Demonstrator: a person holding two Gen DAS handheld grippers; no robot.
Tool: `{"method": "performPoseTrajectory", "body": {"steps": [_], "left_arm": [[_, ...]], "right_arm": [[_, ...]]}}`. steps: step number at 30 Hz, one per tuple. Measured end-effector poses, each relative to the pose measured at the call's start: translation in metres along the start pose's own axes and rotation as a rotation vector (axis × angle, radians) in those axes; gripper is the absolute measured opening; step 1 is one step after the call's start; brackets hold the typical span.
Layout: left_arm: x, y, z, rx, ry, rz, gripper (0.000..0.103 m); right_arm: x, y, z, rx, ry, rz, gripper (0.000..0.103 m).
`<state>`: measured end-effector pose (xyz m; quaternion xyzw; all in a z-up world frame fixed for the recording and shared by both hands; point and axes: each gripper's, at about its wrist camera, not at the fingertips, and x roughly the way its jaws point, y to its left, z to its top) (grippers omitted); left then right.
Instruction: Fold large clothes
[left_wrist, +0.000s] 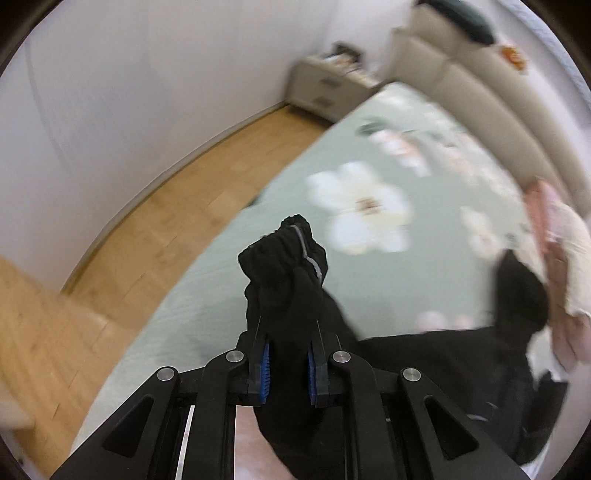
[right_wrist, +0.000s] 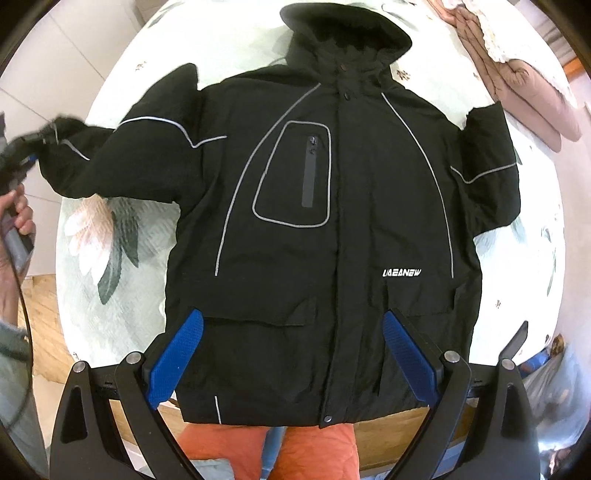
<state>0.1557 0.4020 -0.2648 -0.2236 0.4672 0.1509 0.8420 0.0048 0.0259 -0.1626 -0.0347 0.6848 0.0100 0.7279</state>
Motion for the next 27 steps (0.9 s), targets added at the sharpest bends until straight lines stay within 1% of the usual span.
{"method": "performPoseTrajectory", "body": {"steps": [3,4,6,7,9,10,12,14,15,16,18,21,22,23,24,25,26,27], "left_arm": [[-0.038,-0.039,-0.004,0.058,-0.054,-0.074,0.015],[-0.054,-0.059,-0.007,0.092,-0.078,-0.106,0.015],[-0.078,-0.084,-0.015,0.143,-0.114,-0.151,0.015],[-0.092,-0.106,-0.02,0.176,-0.135,-0.184,0.015],[-0.114,-0.134,-0.027,0.219,-0.161,-0.24,0.015],[-0.125,-0.158,-0.033,0.253,-0.175,-0.279,0.015],[-0.148,-0.187,-0.049,0.304,-0.193,-0.329,0.015],[-0.162,-0.227,-0.065,0.356,-0.195,-0.395,0.015],[-0.165,-0.242,-0.075,0.377,-0.187,-0.42,0.015],[-0.166,-0.269,-0.089,0.411,-0.171,-0.458,0.015],[-0.163,-0.304,-0.115,0.457,-0.134,-0.509,0.015],[-0.149,-0.353,-0.151,0.506,-0.027,-0.592,0.016],[-0.143,-0.372,-0.166,0.518,0.022,-0.641,0.02],[-0.141,-0.38,-0.177,0.525,0.048,-0.669,0.023],[-0.136,-0.388,-0.188,0.527,0.07,-0.682,0.026],[-0.129,-0.402,-0.199,0.518,0.104,-0.683,0.034],[-0.122,-0.41,-0.202,0.508,0.132,-0.686,0.038],[-0.114,-0.416,-0.207,0.484,0.173,-0.711,0.041]], "right_arm": [[-0.002,-0.005,-0.002,-0.006,-0.012,0.016,0.099],[-0.002,-0.008,-0.002,-0.01,-0.014,0.019,0.099],[0.0,-0.015,-0.003,-0.013,-0.014,0.029,0.099],[0.002,-0.019,-0.003,-0.015,-0.013,0.034,0.099],[0.004,-0.03,-0.002,-0.022,-0.013,0.044,0.099],[0.006,-0.037,-0.001,-0.027,-0.013,0.044,0.099],[0.007,-0.053,0.001,-0.029,-0.015,0.044,0.099],[0.007,-0.077,0.004,-0.022,-0.025,0.04,0.099],[0.007,-0.089,0.005,-0.017,-0.029,0.035,0.099],[0.008,-0.102,0.005,-0.009,-0.034,0.03,0.099],[0.009,-0.135,0.005,0.013,-0.041,0.016,0.099],[0.016,-0.181,0.005,0.048,-0.028,-0.006,0.099],[0.018,-0.199,0.004,0.059,-0.021,-0.013,0.099],[0.019,-0.214,0.003,0.066,-0.018,-0.019,0.099],[0.019,-0.225,0.002,0.069,-0.019,-0.023,0.099],[0.02,-0.237,0.002,0.072,-0.02,-0.03,0.099],[0.021,-0.251,0.003,0.073,-0.024,-0.037,0.099],[0.022,-0.26,0.004,0.074,-0.028,-0.039,0.099]]}}
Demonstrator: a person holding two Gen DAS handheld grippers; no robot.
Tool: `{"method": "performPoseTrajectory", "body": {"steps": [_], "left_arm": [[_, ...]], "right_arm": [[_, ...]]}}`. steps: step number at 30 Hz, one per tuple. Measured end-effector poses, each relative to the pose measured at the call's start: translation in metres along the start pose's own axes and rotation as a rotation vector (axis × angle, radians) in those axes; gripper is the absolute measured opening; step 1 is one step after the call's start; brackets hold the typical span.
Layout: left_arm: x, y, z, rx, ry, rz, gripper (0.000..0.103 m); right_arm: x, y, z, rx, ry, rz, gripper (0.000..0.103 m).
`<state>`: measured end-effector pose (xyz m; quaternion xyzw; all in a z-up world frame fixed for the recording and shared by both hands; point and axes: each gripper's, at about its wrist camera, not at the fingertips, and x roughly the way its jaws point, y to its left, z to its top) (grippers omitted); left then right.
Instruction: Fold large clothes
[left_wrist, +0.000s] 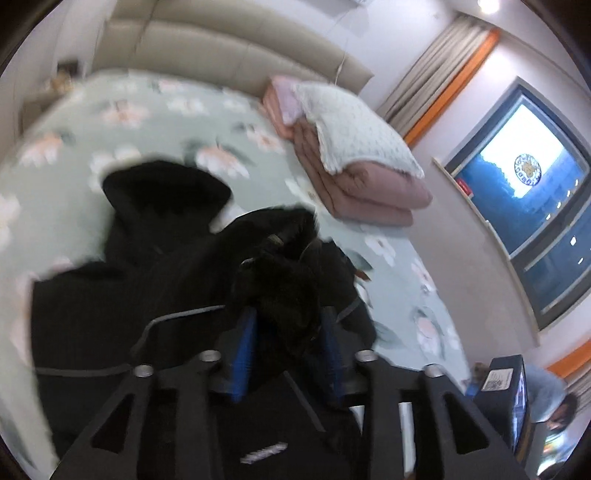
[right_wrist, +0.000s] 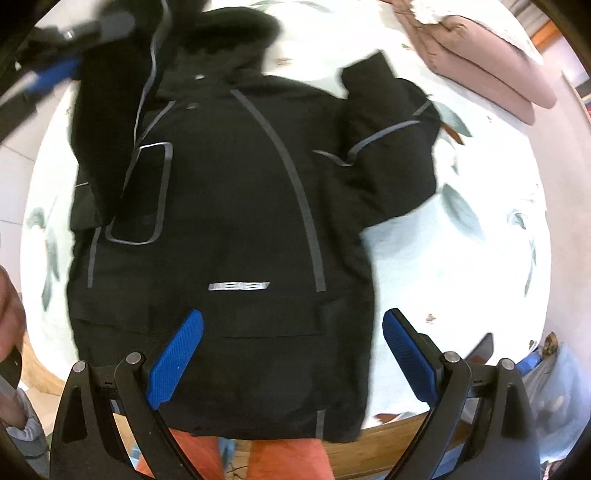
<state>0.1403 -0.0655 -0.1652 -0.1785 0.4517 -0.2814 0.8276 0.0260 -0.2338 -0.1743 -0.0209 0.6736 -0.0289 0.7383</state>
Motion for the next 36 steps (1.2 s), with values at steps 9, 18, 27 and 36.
{"method": "performPoseTrajectory", "body": {"steps": [9,18,27,36], "left_arm": [[0.013,0.046,-0.033,-0.221,0.038,-0.01,0.041],[-0.001,0.099,-0.095,-0.282,0.086,0.234,0.041],[0.043,0.136,-0.114,-0.303,0.067,0.369,0.041],[0.107,0.18,-0.112,-0.382,0.125,0.454,0.042]], "right_arm": [[0.039,-0.031,0.048,-0.086,-0.14,0.171,0.099],[0.177,-0.04,0.123,0.095,-0.096,0.469,0.087],[0.145,-0.033,0.11,-0.024,-0.314,0.315,0.034],[0.193,-0.02,0.116,-0.122,-0.158,0.25,0.039]]}}
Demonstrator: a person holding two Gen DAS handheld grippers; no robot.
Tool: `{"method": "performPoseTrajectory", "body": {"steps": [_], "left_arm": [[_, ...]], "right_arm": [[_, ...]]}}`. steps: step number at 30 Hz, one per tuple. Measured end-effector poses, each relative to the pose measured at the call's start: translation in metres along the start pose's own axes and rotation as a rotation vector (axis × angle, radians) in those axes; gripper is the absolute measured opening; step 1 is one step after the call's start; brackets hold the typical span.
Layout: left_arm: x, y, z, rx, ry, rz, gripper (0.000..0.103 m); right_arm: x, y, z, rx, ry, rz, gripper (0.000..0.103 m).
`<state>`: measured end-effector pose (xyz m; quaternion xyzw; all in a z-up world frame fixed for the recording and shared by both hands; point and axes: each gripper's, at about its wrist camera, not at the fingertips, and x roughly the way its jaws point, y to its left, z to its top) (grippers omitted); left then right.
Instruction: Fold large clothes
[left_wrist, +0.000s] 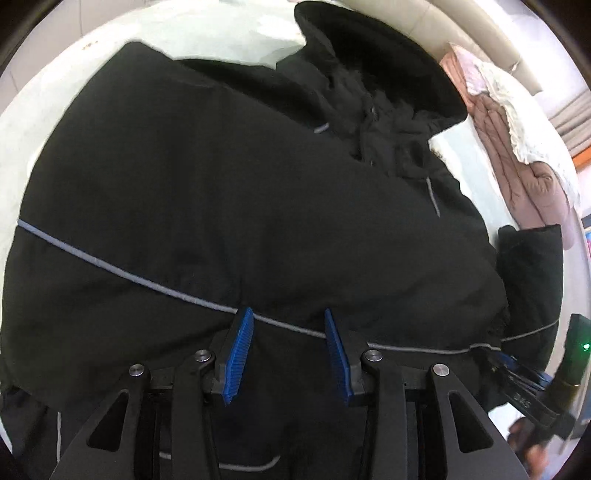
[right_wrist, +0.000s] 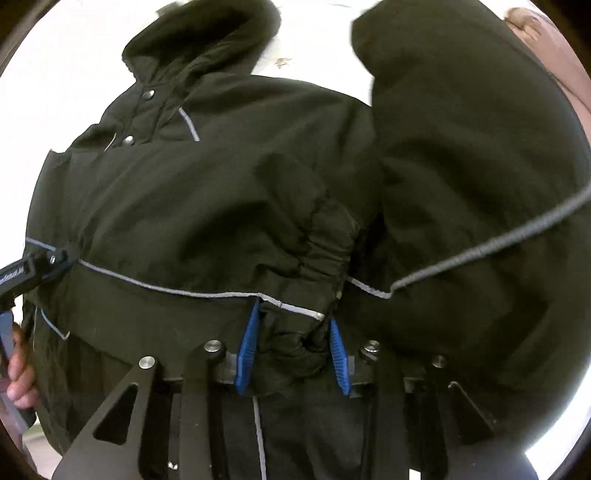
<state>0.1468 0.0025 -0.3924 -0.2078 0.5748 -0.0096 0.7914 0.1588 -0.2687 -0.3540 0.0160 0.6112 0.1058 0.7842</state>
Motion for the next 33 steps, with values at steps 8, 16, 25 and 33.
{"method": "performPoseTrajectory", "body": {"steps": [8,16,25,33], "left_arm": [[-0.008,-0.022,0.001,0.051,0.004,0.045,0.042],[-0.001,-0.14,-0.012,0.254,0.019,-0.173,0.042],[0.037,-0.232,-0.039,0.445,0.083,-0.214,0.042],[0.056,-0.22,-0.034,0.383,0.155,-0.249,0.043]], "right_arm": [[-0.128,-0.06,-0.001,0.072,-0.288,0.081,0.07],[-0.098,-0.21,0.054,0.314,-0.292,-0.04,0.07],[-0.003,-0.295,0.106,0.502,-0.184,0.062,0.07],[0.017,-0.293,0.106,0.455,-0.146,0.19,0.019]]}}
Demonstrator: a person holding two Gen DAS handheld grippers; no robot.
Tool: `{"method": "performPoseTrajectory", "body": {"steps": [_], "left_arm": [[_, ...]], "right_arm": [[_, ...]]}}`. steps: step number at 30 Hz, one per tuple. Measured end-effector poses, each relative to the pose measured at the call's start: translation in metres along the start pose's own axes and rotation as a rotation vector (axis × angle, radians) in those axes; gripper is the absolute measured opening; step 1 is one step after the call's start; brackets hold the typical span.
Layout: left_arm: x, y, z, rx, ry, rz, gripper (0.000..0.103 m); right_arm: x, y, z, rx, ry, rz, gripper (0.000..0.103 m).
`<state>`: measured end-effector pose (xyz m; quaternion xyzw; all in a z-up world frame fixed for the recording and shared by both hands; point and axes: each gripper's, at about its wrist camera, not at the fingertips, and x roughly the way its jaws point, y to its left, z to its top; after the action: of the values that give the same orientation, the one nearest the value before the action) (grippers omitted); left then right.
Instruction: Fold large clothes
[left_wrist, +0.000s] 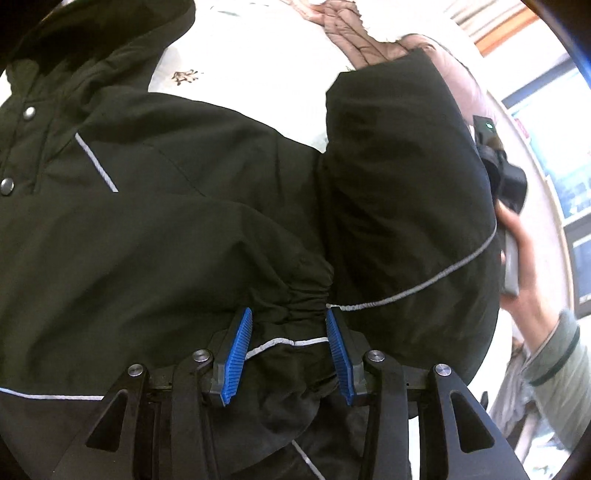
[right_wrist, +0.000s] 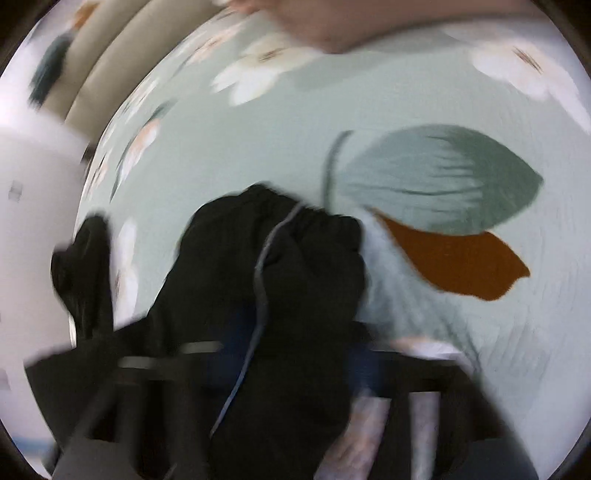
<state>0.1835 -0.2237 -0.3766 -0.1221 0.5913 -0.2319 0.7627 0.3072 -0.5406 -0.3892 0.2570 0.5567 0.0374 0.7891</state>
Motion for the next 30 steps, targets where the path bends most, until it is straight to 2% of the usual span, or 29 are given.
{"method": "performPoseTrajectory", "body": {"steps": [3,6,8,11,12,16,19,21,23,26,30], "left_arm": [[-0.006,-0.007,0.003,0.029,-0.003,0.019,0.043],[-0.015,-0.015,0.01,0.055,-0.018,0.024,0.043],[-0.021,-0.023,0.01,0.077,-0.033,0.034,0.043],[-0.018,-0.027,0.013,0.105,-0.033,0.058,0.043],[-0.017,-0.028,0.011,0.109,-0.028,0.064,0.043],[0.003,-0.028,0.005,0.104,0.015,0.09,0.043],[0.015,-0.021,0.002,0.079,0.024,0.094,0.044],[0.013,-0.021,0.003,0.086,0.026,0.087,0.044],[0.005,-0.021,0.003,0.093,0.016,0.073,0.044],[-0.017,-0.019,0.003,0.097,-0.018,0.054,0.044],[-0.06,-0.012,-0.001,0.111,-0.085,0.053,0.044]], "right_arm": [[-0.045,0.008,-0.023,-0.075,-0.074,-0.102,0.013],[-0.104,-0.007,-0.056,-0.081,-0.159,-0.285,0.013],[-0.141,-0.032,-0.082,-0.061,-0.203,-0.423,0.013],[-0.174,-0.08,-0.117,0.036,-0.205,-0.559,0.013],[-0.179,-0.097,-0.124,0.076,-0.193,-0.567,0.013],[-0.164,-0.159,-0.155,0.28,-0.131,-0.459,0.013],[-0.137,-0.186,-0.169,0.377,-0.09,-0.412,0.013],[-0.133,-0.192,-0.171,0.391,-0.107,-0.398,0.014],[-0.137,-0.187,-0.17,0.382,-0.108,-0.41,0.014],[-0.155,-0.165,-0.169,0.3,-0.148,-0.411,0.013],[-0.188,-0.098,-0.166,0.181,-0.23,-0.34,0.012]]}}
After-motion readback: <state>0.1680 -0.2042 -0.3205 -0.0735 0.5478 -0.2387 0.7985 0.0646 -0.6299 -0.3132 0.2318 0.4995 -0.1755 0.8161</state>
